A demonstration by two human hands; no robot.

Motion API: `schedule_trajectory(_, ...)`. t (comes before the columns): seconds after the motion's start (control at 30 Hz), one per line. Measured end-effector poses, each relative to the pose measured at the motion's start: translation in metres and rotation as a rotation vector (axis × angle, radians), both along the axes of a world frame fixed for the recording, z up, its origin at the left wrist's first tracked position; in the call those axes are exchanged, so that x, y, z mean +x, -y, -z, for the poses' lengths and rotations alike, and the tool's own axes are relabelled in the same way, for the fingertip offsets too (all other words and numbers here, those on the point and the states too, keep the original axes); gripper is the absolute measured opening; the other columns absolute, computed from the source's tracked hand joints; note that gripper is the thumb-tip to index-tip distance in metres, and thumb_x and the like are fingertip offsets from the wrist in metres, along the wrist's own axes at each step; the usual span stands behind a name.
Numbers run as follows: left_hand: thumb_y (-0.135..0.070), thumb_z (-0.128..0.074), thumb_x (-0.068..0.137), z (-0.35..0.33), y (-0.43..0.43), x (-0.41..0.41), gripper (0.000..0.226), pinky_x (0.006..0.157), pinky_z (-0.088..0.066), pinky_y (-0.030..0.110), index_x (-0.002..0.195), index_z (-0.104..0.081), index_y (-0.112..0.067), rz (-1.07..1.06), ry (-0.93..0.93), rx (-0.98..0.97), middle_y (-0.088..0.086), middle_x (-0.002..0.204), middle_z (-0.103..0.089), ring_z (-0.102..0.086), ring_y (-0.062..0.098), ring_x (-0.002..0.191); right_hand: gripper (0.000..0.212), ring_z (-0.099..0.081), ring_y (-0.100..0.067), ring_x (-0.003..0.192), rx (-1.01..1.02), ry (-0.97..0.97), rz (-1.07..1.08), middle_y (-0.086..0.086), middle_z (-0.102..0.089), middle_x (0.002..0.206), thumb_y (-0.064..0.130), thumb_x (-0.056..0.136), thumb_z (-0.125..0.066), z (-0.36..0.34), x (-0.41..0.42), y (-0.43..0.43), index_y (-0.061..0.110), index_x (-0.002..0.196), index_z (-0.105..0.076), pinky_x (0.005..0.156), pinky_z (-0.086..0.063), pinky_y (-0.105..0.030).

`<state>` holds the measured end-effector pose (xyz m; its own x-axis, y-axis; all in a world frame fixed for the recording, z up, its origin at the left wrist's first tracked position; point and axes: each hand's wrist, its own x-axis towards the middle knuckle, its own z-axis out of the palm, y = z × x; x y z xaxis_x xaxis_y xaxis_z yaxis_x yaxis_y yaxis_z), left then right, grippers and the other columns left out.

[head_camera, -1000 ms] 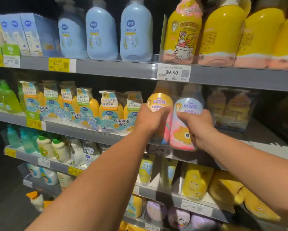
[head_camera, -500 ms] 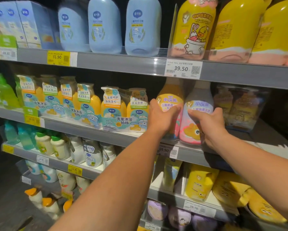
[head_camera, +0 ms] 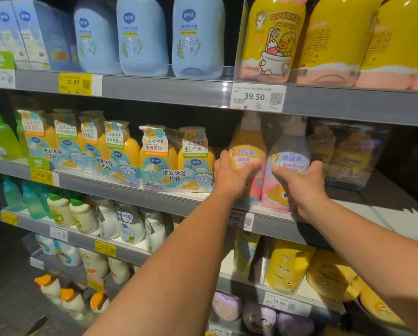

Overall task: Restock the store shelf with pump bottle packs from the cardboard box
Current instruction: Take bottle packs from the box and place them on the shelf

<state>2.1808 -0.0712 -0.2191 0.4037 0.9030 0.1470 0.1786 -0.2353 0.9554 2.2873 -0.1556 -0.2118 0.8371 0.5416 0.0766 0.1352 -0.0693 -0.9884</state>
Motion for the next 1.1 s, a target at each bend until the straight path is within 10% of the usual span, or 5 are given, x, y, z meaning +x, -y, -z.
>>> schedule_trajectory(0.27, -0.047, -0.042, 0.099, 0.000, 0.038, 0.002, 0.068, 0.116, -0.020, 0.037, 0.155, -0.010, -0.028, -0.106, 0.130, -0.052, 0.003, 0.162, -0.006, -0.019, 0.024, 0.147, 0.076, -0.058, -0.034, 0.111, 0.009, 0.035, 0.127, -0.011, -0.057, 0.128, 0.050, 0.068, -0.061, 0.011, -0.025, 0.011, 0.017, 0.133, -0.042, 0.095, -0.049, -0.048)
schedule_trajectory(0.4, -0.046, -0.028, 0.103, -0.010, 0.048, 0.008, 0.059, 0.118, -0.010, 0.037, 0.156, -0.008, -0.028, -0.093, 0.180, -0.107, 0.004, 0.164, -0.006, -0.006, 0.022, 0.151, 0.052, -0.050, -0.036, 0.120, -0.019, 0.042, 0.179, -0.012, -0.054, 0.134, 0.040, 0.094, -0.044, 0.021, -0.029, 0.017, 0.021, 0.142, -0.039, 0.094, -0.036, -0.037)
schedule_trajectory(0.7, -0.058, -0.029, 0.098, -0.016, 0.041, 0.011, 0.065, 0.110, -0.028, 0.034, 0.154, -0.018, -0.027, -0.183, 0.188, -0.155, 0.008, 0.155, -0.020, -0.035, 0.026, 0.138, 0.089, -0.052, -0.034, 0.123, 0.031, -0.035, 0.138, -0.010, -0.047, 0.144, 0.067, 0.064, -0.027, 0.018, -0.028, 0.003, 0.028, 0.144, -0.030, 0.101, -0.044, -0.054)
schedule_trajectory(1.1, -0.058, -0.030, 0.098, -0.019, 0.036, 0.019, 0.062, 0.106, -0.032, 0.038, 0.151, -0.025, -0.026, -0.234, 0.265, -0.216, 0.009, 0.154, -0.027, -0.039, 0.028, 0.134, 0.086, -0.045, -0.032, 0.129, 0.052, -0.101, 0.159, -0.009, -0.040, 0.148, 0.063, 0.070, -0.029, 0.016, -0.020, -0.014, 0.027, 0.148, -0.025, 0.103, -0.042, -0.053)
